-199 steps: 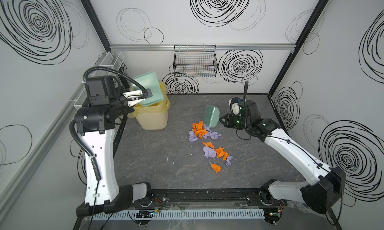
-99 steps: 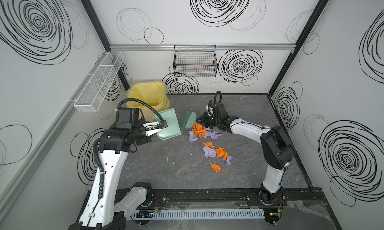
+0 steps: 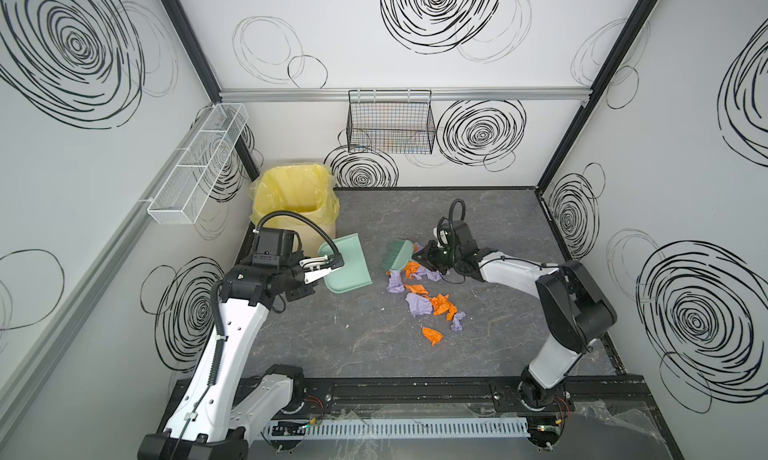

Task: Sweep away the paper scraps from the table
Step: 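Lower the empty dustpan while the right gripper brings the brush to the scraps, then sweep the brush with the right gripper along the scraps toward the robot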

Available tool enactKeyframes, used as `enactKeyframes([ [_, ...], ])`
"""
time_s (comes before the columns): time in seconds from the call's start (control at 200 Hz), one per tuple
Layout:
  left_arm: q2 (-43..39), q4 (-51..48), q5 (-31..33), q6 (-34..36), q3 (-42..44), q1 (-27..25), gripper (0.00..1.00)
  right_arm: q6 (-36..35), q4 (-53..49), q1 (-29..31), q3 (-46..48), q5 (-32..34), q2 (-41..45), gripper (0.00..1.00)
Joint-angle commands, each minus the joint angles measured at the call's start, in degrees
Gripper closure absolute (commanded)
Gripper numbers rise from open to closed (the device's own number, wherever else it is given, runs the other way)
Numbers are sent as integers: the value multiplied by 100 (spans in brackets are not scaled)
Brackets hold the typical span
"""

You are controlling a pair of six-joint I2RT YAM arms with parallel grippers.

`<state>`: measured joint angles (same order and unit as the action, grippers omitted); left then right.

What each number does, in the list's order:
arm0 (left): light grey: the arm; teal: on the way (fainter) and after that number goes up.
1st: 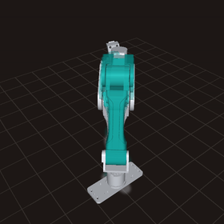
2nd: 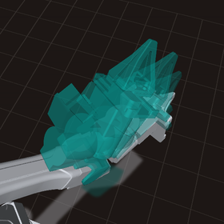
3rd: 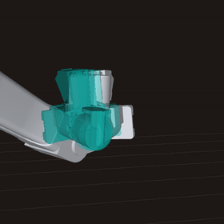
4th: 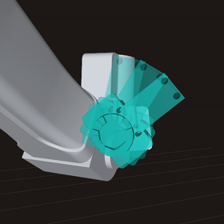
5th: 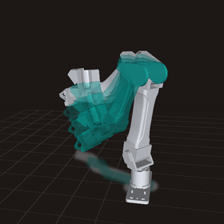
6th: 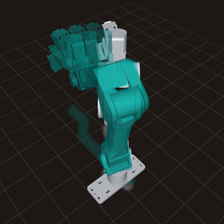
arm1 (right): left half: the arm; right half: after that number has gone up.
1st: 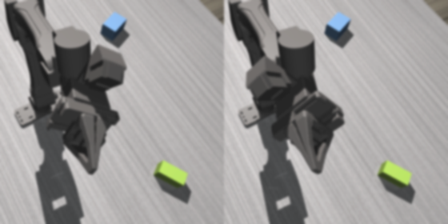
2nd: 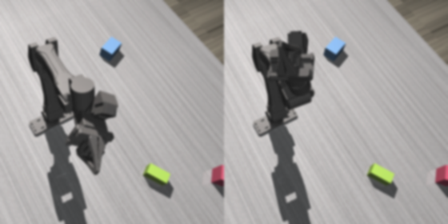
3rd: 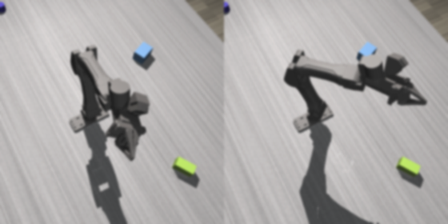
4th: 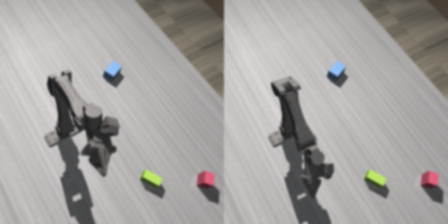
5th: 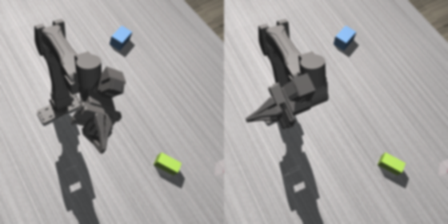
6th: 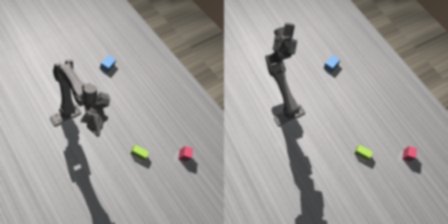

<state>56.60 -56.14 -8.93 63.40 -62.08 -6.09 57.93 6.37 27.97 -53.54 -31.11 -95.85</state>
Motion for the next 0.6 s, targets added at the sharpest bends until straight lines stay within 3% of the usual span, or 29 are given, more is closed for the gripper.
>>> enactKeyframes([
  [0.0, 17, 396, 20, -290, 209, -247, 100, -267, -359, -66, 458, 215, 623, 100],
  [0.26, 145, 681, 245, -664, 525, -837, 100, -461, -998, -146, 1377, 362, 2136, 100],
  [0.595, 191, 859, 368, -894, 814, -1196, 100, -656, -1975, -328, 922, 1105, 4023, 100],
])
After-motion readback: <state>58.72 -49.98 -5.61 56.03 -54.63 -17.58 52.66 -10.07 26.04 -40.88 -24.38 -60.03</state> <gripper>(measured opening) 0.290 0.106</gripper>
